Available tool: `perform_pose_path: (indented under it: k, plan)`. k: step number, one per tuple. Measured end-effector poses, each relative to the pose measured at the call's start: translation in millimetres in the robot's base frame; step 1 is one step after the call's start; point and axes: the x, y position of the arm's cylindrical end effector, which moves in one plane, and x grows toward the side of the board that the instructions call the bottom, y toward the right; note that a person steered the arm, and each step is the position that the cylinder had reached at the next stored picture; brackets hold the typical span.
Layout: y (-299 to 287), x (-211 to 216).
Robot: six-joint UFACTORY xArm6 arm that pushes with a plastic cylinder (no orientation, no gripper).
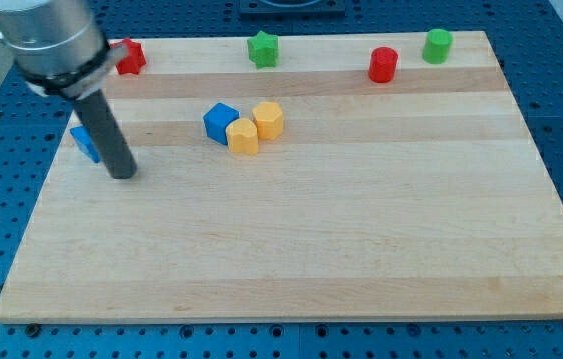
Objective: Place the blue cube towards the center right
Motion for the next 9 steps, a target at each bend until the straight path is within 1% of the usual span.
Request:
perform_pose_path:
  k: [1,2,3,4,6,7,8,9]
  plan:
    - [28,-3]
    - [30,-22]
    - [20,-35]
    - [20,-59]
    - [21,-122]
    - [24,-121]
    - [7,-78]
    - [7,-30]
